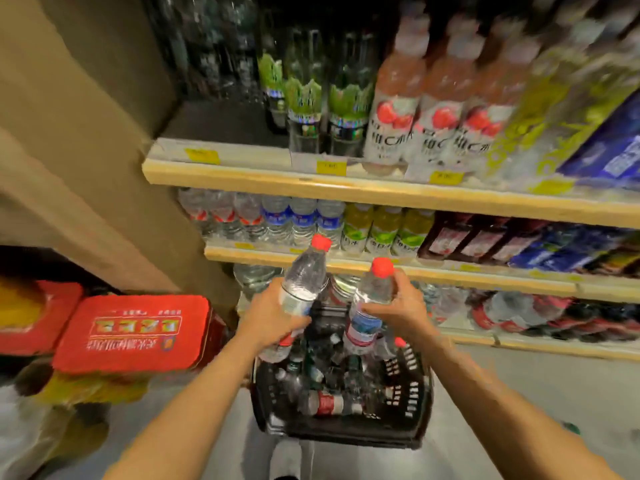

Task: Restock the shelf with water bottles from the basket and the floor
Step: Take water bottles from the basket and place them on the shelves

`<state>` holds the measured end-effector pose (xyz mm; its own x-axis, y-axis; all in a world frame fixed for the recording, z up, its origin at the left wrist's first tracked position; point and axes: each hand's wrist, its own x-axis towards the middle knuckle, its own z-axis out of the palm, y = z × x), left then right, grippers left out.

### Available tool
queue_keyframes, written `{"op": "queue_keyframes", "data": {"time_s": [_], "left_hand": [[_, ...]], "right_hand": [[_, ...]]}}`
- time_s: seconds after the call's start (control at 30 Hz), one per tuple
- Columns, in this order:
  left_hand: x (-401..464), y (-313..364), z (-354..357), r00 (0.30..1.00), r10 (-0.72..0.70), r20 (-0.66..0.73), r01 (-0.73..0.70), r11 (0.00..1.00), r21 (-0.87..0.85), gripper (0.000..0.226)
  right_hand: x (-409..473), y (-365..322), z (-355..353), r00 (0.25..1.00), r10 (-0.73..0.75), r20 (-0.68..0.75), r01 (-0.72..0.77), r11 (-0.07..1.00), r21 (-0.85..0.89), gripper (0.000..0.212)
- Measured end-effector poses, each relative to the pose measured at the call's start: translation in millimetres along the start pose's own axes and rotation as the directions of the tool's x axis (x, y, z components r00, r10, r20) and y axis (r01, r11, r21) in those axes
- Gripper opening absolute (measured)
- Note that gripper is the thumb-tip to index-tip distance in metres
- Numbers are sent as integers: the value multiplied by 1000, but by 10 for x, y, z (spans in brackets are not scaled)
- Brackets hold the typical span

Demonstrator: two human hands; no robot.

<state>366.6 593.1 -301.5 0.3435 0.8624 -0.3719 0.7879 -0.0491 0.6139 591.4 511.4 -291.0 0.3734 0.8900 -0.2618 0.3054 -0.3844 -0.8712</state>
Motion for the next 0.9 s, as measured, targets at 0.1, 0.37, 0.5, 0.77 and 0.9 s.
{"op": "queue_keyframes", "data": {"time_s": [0.1, 0.37, 0.5, 0.77, 0.9], "left_hand": [[-261, 330, -528, 994, 34, -108, -32, 999, 23, 78], [-982, 1051, -1691, 907, 185, -378, -205, 979, -12, 68], [-1253, 1414, -2283, 854, 251, -455, -267, 963, 30, 59], [-1453, 1959, -3361, 663, 329, -672, -453, 892, -10, 58], [-1387, 2090, -3761, 556, 373, -743, -585, 811, -31, 53]], "right_hand": [[-152, -619, -263, 989, -150, 9, 150, 989, -7, 58], [-570, -2206, -862, 902, -431, 24, 432, 899, -68, 58], [-763, -2931, -1046, 846, -532, -28, 525, 842, -120, 52], [-1078, -4083, -1204, 694, -681, -234, 694, 719, -38, 45], [-1090, -4438, -1083, 618, -675, -402, 751, 659, 49, 34]]}}
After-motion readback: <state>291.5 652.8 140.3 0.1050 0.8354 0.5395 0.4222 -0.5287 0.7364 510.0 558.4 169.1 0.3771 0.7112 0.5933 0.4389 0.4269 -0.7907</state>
